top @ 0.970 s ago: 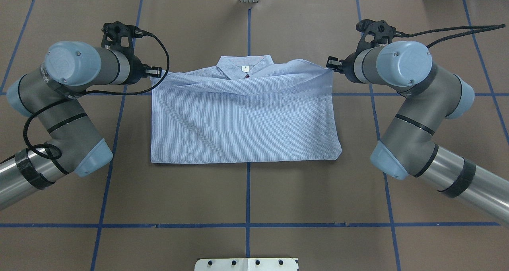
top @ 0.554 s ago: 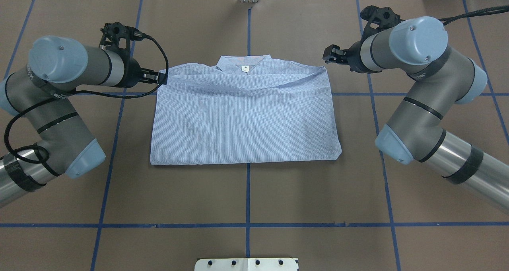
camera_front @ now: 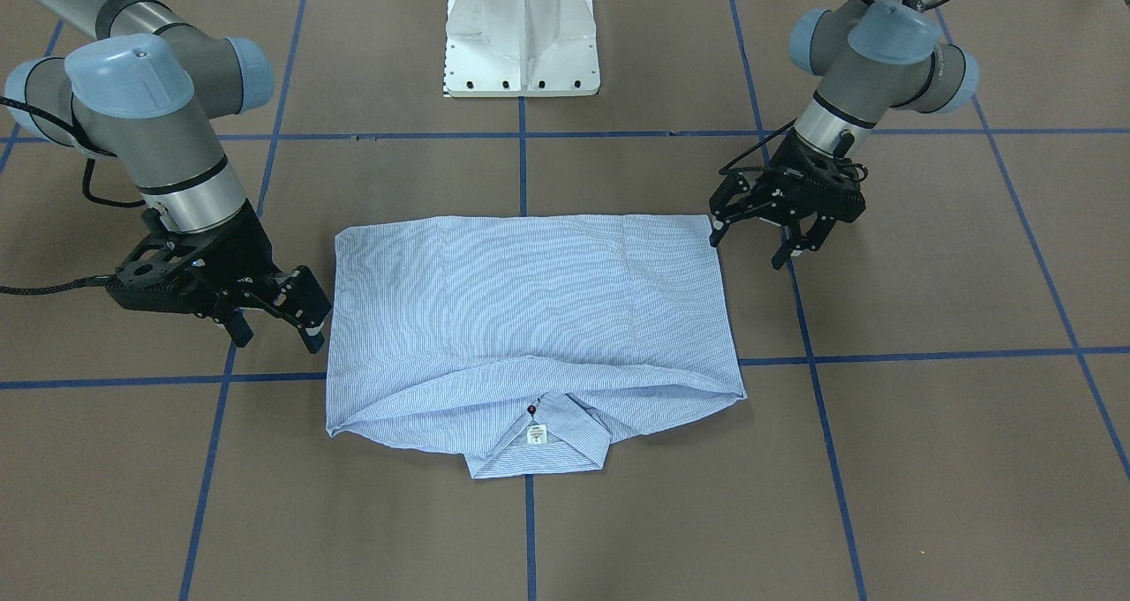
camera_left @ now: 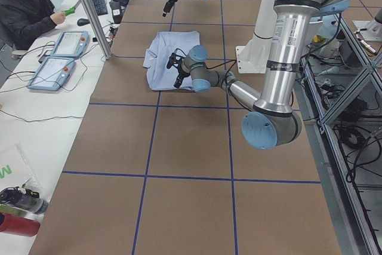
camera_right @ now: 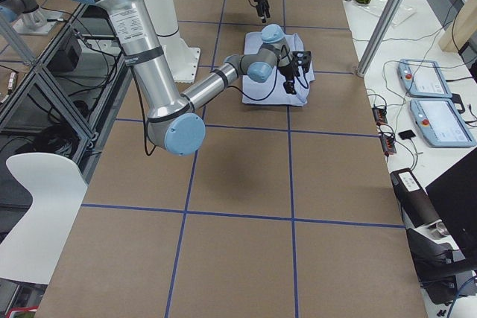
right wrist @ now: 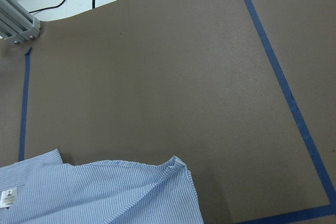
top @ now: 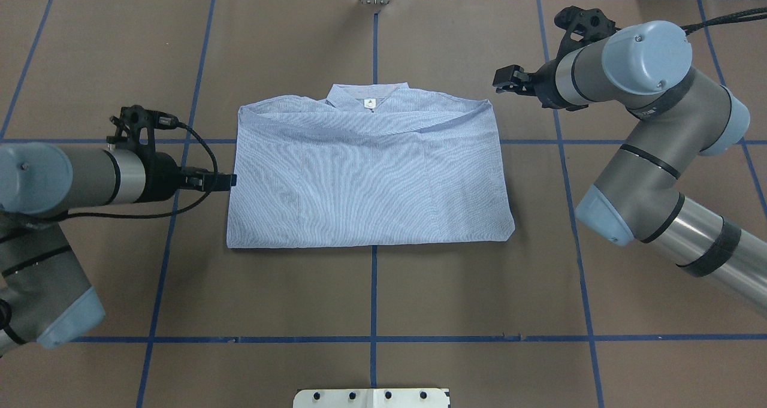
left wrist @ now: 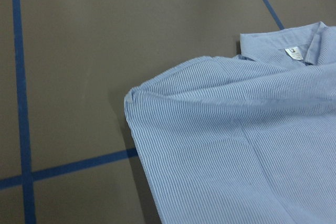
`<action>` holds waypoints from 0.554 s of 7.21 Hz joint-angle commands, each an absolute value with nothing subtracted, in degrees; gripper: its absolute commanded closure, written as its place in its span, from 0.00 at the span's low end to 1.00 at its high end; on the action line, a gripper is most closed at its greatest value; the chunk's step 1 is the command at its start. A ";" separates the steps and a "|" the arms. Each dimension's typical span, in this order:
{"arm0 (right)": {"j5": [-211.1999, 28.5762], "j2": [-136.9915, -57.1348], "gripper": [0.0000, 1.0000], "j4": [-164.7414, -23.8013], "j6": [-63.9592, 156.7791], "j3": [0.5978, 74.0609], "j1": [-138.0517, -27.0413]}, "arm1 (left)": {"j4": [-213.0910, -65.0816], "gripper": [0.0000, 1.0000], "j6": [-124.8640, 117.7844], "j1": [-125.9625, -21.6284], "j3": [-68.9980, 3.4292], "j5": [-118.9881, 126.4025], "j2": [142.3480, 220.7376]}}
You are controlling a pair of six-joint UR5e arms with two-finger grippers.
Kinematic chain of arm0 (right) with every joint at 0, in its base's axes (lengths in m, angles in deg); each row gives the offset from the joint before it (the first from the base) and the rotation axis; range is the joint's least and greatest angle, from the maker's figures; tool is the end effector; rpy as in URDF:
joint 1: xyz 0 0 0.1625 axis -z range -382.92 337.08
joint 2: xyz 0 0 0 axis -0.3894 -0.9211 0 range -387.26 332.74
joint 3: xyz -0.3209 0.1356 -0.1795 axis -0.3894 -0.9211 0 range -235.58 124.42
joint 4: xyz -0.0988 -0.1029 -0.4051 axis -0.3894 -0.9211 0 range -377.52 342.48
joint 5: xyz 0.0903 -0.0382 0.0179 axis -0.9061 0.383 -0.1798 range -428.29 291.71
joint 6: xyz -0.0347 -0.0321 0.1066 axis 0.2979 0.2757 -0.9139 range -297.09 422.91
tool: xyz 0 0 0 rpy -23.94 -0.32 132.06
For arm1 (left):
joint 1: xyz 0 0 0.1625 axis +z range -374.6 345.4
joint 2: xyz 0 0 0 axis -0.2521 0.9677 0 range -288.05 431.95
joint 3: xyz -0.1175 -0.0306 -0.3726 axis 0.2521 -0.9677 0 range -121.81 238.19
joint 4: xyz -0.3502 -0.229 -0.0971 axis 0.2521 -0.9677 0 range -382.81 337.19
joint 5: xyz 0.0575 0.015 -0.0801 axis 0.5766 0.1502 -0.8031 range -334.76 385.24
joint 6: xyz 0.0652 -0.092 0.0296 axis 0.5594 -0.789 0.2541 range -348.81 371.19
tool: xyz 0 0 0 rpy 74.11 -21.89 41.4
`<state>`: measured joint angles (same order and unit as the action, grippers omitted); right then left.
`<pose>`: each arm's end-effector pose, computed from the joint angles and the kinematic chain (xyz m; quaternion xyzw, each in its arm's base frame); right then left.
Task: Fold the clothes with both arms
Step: 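Lower the left gripper to the shirt edge nearest it while the right lifts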
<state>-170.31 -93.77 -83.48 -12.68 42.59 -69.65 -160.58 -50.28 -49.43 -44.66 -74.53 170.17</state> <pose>-0.3689 -0.5511 0.2896 0.1566 -0.4471 0.1978 0.8582 0.4114 -0.4246 0.3520 0.2360 0.5162 0.0029 0.8233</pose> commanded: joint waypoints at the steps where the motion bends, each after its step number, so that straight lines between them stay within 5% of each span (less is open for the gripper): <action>1: -170.16 -93.79 0.00 -83.36 -12.67 42.68 -69.67 | -162.73 0.00 -57.18 -41.78 -44.65 -69.16 169.07; 2: -170.16 -93.79 0.00 -83.35 -12.67 42.77 -69.67 | -162.64 0.12 -57.36 -41.15 -44.04 -68.20 169.24; 3: -170.24 -93.79 0.00 -83.35 -12.67 42.77 -69.59 | -162.55 0.36 -57.28 -41.14 -43.60 -68.27 169.33; 4: -170.07 -93.79 0.00 -83.35 -12.76 42.86 -69.58 | -162.55 0.44 -57.19 -41.14 -42.90 -68.36 169.33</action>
<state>-170.17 -93.79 -83.36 -12.69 42.78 -69.63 -162.57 -57.14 -41.38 -43.66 -68.48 169.28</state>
